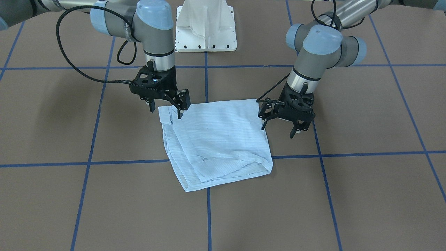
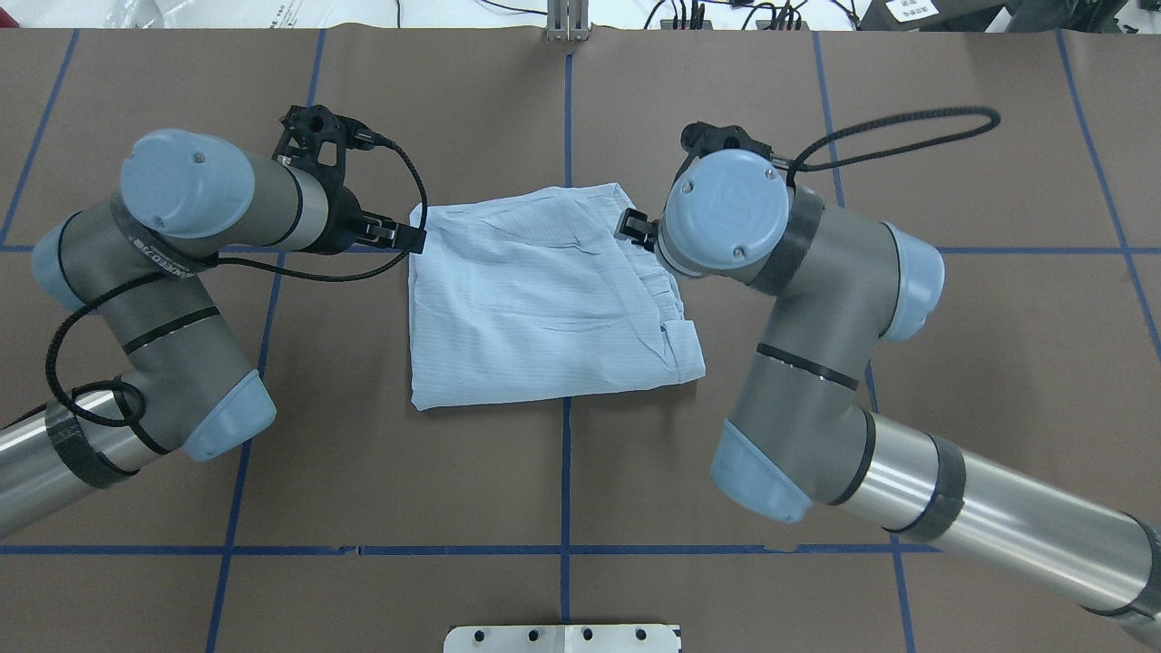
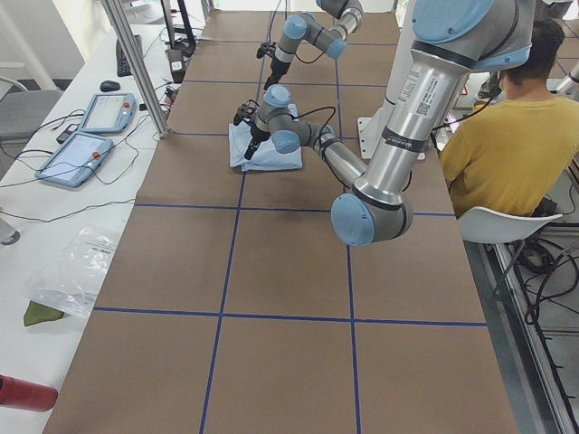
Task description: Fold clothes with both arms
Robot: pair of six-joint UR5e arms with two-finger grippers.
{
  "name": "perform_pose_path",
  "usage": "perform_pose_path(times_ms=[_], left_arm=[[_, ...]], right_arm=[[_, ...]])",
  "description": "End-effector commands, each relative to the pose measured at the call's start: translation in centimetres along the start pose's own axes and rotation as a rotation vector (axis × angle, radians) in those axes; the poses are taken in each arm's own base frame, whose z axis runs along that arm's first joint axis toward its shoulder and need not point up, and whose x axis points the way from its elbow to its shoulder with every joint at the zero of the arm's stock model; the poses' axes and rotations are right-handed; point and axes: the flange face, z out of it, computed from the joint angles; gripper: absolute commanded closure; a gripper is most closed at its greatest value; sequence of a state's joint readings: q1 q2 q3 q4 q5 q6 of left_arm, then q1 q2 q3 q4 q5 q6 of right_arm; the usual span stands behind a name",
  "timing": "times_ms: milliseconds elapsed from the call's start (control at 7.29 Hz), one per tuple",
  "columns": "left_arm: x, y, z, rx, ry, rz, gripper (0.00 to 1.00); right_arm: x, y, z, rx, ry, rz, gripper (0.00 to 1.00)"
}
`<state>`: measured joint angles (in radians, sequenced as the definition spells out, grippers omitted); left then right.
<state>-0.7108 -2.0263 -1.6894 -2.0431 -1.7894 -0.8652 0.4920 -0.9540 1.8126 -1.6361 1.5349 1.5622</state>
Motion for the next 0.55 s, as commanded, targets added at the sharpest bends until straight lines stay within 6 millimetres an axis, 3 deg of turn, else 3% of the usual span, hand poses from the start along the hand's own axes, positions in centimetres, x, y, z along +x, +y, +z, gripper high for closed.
perform_pose_path(times_ms=[0, 137, 412], left_arm=[[-0.7, -0.8, -1.4, -0.015, 0.026, 0.019, 0.0], [-5.1, 0.0, -3.6, -0.032, 0.016, 0.109, 0.0], [-15.1, 1.8, -8.6, -0.063, -0.016, 0.266, 0.0]], right_arm=[[0.6, -2.4, -1.0, -0.014, -0.01, -0.087, 0.0], [3.6, -8.0, -1.1, -0.062, 0.026, -0.192, 0.0], [12.9, -18.4, -1.7, -0.142, 0.045, -0.34, 0.0]])
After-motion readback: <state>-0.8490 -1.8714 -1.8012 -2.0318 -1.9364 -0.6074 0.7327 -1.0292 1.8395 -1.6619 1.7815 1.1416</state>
